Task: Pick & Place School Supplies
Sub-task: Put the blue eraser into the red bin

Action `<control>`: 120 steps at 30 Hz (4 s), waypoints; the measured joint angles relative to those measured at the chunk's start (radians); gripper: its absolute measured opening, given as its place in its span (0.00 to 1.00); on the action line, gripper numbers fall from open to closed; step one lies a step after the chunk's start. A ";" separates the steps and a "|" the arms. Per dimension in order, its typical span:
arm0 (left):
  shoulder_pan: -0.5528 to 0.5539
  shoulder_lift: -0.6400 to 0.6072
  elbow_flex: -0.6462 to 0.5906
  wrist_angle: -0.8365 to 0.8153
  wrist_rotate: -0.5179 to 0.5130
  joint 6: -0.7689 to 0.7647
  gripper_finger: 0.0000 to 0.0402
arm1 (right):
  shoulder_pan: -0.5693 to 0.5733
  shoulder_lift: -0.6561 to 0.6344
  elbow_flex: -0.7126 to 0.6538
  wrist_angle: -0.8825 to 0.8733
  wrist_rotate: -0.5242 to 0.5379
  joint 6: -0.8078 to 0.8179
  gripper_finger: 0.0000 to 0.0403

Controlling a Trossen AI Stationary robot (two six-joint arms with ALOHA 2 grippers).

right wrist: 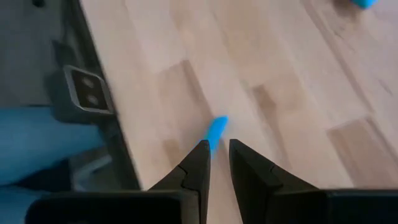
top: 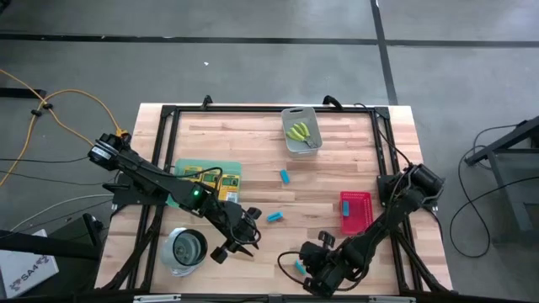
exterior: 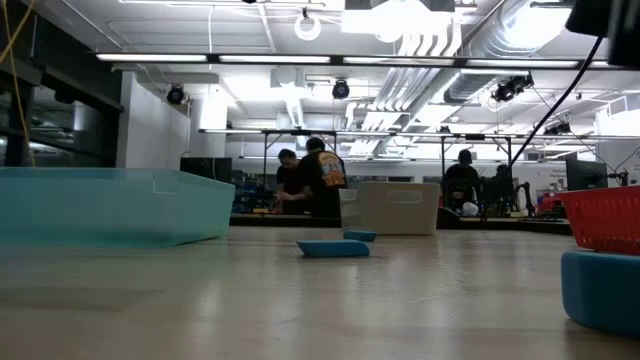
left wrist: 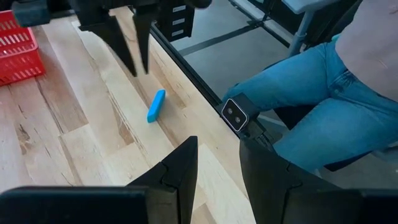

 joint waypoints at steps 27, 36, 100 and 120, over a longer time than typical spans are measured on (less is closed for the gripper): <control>-0.001 0.000 0.000 0.000 0.000 -0.013 0.29 | -0.030 0.093 0.000 0.044 -0.154 0.130 0.13; -0.001 0.000 0.000 0.000 -0.001 -0.012 0.29 | -0.031 0.093 0.000 0.069 -0.148 0.125 0.13; -0.029 0.000 0.001 0.001 -0.001 -0.016 0.29 | -0.033 0.197 0.001 0.117 -0.153 0.121 0.07; -0.029 0.000 0.001 0.000 -0.001 -0.015 0.29 | -0.032 -0.017 0.000 -0.438 -0.102 0.369 0.07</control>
